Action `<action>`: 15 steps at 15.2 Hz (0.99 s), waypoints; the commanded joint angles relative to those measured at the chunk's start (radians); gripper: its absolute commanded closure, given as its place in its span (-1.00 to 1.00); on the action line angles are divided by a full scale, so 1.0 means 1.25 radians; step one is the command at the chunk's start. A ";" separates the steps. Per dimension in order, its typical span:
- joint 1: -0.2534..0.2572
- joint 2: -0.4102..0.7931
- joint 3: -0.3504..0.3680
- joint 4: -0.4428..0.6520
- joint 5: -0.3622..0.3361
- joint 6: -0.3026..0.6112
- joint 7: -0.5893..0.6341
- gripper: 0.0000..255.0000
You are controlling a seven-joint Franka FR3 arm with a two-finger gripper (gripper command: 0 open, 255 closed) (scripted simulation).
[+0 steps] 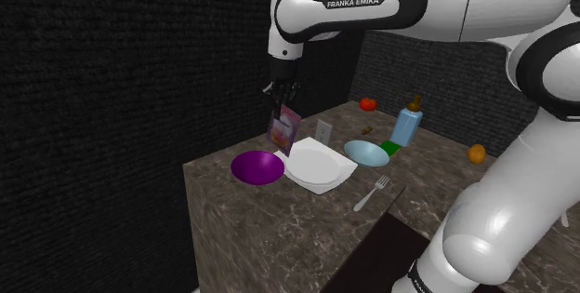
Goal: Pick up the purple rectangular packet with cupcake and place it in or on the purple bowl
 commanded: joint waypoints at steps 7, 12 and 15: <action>0.013 0.218 0.012 0.277 -0.038 -0.062 0.030 1.00; 0.012 0.213 0.011 0.217 -0.038 -0.007 0.030 1.00; 0.012 0.213 0.011 0.184 -0.038 0.026 0.030 1.00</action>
